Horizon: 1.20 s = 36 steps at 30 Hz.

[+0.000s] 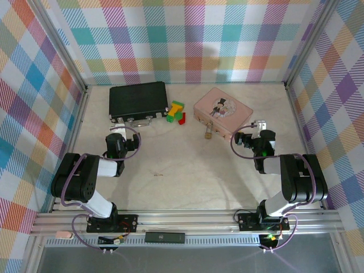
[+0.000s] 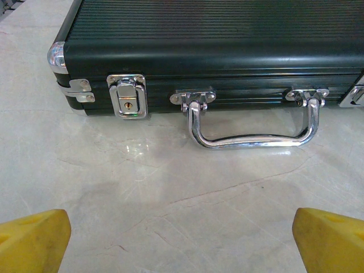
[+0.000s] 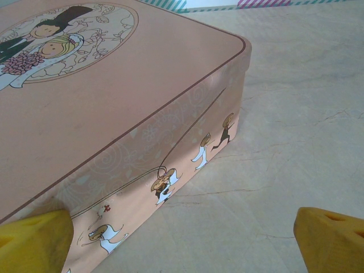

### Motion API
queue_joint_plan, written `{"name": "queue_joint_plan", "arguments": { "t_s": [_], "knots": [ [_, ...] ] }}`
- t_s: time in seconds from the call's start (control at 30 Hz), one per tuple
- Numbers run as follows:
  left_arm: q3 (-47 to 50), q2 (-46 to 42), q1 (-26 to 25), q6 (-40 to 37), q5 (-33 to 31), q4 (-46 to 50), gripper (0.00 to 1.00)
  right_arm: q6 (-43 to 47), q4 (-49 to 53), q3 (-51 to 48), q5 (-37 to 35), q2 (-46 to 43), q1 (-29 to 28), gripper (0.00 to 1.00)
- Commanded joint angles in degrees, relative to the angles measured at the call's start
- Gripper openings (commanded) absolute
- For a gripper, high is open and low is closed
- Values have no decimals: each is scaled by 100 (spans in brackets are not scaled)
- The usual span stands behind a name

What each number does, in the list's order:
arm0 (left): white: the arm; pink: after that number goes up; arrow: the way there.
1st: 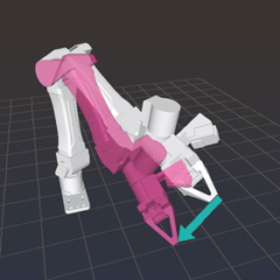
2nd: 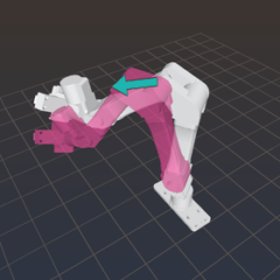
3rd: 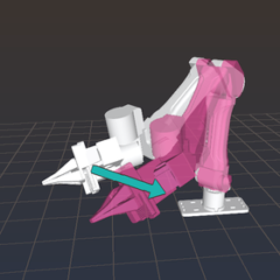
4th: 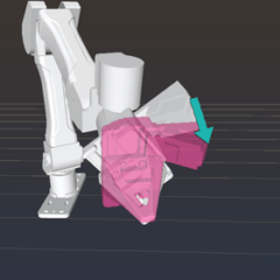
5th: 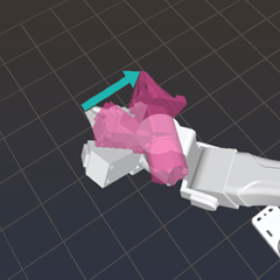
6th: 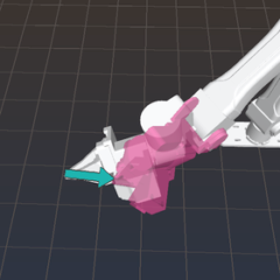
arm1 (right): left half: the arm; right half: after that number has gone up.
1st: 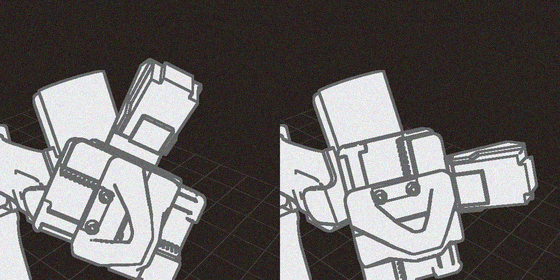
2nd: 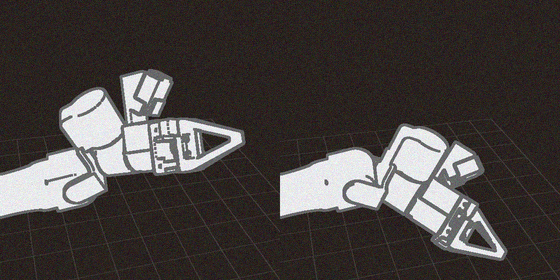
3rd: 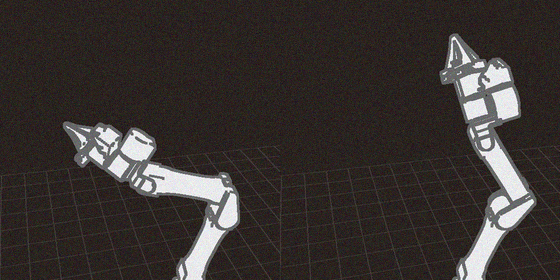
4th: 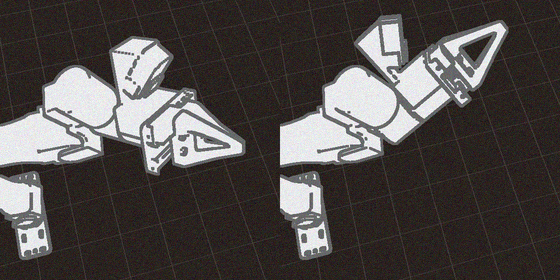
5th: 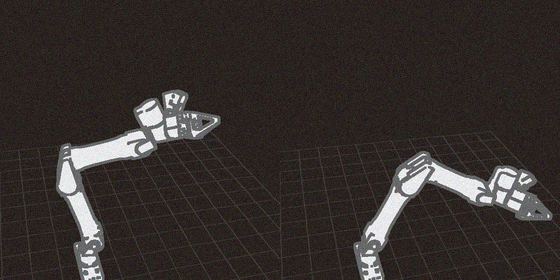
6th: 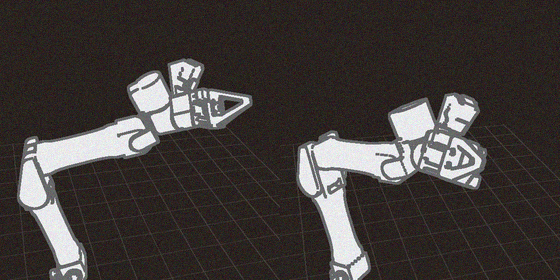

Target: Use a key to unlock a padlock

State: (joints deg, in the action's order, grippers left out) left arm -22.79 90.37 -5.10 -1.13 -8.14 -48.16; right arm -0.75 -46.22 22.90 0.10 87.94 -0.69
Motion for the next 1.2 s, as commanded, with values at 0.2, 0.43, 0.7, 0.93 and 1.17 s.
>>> {"name": "queue_joint_plan", "arguments": {
  "t_s": [0.2, 0.43, 0.7, 0.93, 1.17],
  "knots": [
    [-574, -564, 62, -28, 4, 1204, 100, -171, 1637, 486, -236, -1128, 35, 99],
    [-1940, -1200, 62, 720, -330, 3878, 100, -1686, 4448, 1557, -547, -1811, 34, 99],
    [-3524, -694, 54, 2843, 227, 5807, 100, -3155, 5490, 2609, 492, -1098, 35, 99],
    [-3354, -686, -55, 3729, 1171, 5414, 100, -3435, 5251, 3292, 1524, 52, 34, 99],
    [-3064, -971, -281, 3696, 1479, 5538, 100, -3364, 5193, 3464, 1607, 729, 35, 95]
  ]
}}
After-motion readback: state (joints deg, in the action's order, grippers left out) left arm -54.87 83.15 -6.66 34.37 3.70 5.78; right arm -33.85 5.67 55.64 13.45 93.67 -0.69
